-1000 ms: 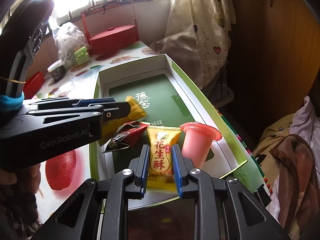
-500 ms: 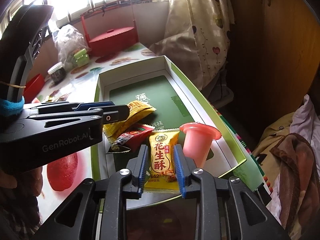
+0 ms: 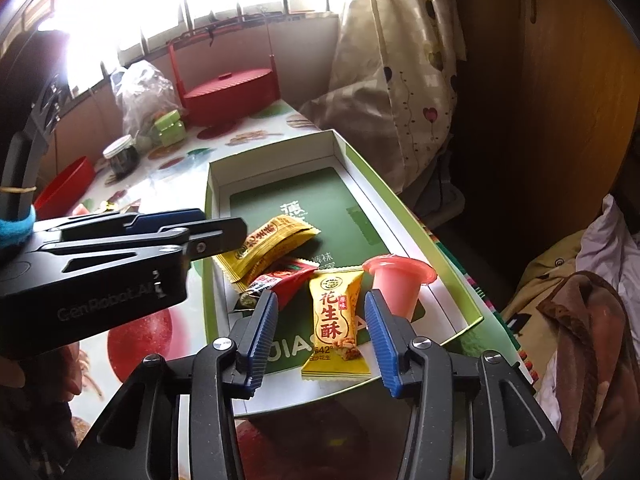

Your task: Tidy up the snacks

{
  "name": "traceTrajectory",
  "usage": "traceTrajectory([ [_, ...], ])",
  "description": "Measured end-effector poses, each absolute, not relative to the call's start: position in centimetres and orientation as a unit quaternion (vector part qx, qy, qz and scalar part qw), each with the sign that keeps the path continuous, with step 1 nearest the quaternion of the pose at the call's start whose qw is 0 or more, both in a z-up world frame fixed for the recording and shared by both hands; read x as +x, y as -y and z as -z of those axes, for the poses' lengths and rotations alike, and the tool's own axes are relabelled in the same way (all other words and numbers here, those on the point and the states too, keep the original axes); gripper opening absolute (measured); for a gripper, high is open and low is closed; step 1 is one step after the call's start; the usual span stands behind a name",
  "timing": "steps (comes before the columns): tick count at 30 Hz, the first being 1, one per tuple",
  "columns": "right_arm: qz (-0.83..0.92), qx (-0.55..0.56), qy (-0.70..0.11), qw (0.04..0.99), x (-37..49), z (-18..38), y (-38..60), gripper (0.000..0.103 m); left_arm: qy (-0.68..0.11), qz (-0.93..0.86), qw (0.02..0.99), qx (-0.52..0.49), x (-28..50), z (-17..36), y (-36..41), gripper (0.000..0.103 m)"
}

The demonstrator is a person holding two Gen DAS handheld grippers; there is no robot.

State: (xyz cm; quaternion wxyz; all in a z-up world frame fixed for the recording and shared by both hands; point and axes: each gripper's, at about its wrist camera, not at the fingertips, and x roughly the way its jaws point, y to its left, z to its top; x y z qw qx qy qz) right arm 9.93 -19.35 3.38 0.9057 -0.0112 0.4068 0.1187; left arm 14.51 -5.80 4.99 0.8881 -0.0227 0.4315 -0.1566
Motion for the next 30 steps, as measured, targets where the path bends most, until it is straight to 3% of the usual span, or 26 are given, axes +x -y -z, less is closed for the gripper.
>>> traceTrajectory([
  [30,-0.172,0.008,-0.386,0.906,9.9,-5.2,14.2,0.057,-0.381,0.077,0.920,-0.056,9.2,-6.9,-3.2,0.041],
])
